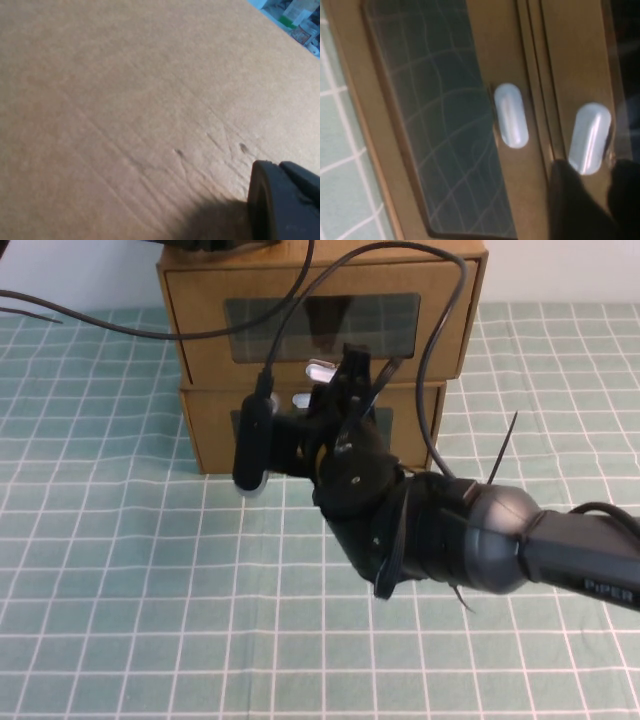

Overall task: Open the shoe box
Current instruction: 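Pull the top drawer of the cardboard box fully open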

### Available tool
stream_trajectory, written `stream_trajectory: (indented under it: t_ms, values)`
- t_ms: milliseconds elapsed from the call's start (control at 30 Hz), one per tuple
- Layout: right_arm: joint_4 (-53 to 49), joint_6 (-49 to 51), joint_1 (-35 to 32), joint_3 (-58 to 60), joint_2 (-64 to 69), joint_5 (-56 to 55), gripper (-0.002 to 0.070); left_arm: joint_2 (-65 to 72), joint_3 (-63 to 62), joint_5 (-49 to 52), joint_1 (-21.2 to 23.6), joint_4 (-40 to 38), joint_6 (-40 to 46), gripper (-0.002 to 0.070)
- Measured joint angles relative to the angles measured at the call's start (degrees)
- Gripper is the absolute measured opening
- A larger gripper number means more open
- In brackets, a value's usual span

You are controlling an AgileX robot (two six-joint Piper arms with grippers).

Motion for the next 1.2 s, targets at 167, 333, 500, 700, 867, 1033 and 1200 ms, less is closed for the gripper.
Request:
stream_trajectory:
  t_ms: [167, 333, 500, 700, 867, 1033, 1200]
  values:
    - [0.0, 2.8, -2.3, -1.7, 1.0, -0.4, 0.0314, 0.0, 0.0, 0.2, 0.0, -0.1, 0.0, -0.0005]
    - [-0.1, 3.1, -2.5, -3.6, 2.7, -1.1, 0.0339, 0.0, 0.0, 0.2, 0.0, -0.3, 0.0, -0.0005]
    - [-0.1, 3.1, -3.0, -7.1, 6.1, -2.1, 0.034, 0.0, 0.0, 0.3, 0.0, -0.4, 0.0, -0.0005]
    - [-0.2, 3.1, -4.3, -12.6, 9.9, -0.9, 0.0252, 0.1, 0.0, 0.3, 0.3, -1.0, 0.0, -0.0005]
    - [-0.5, 3.1, -4.3, -13.9, 10.4, 0.7, 0.0034, 0.2, 0.0, 0.5, 0.3, -1.3, 0.0, -0.0005]
    - [-0.6, 2.9, -4.1, -14.0, 10.4, 1.2, 0.0009, 0.2, 0.0, 0.8, 0.3, -1.3, 0.0, -0.0005]
    - [1.0, 0.7, -2.9, -14.0, 10.2, 2.9, 0.0007, 0.2, -0.1, 0.9, 0.3, -1.3, -0.5, -0.0005]
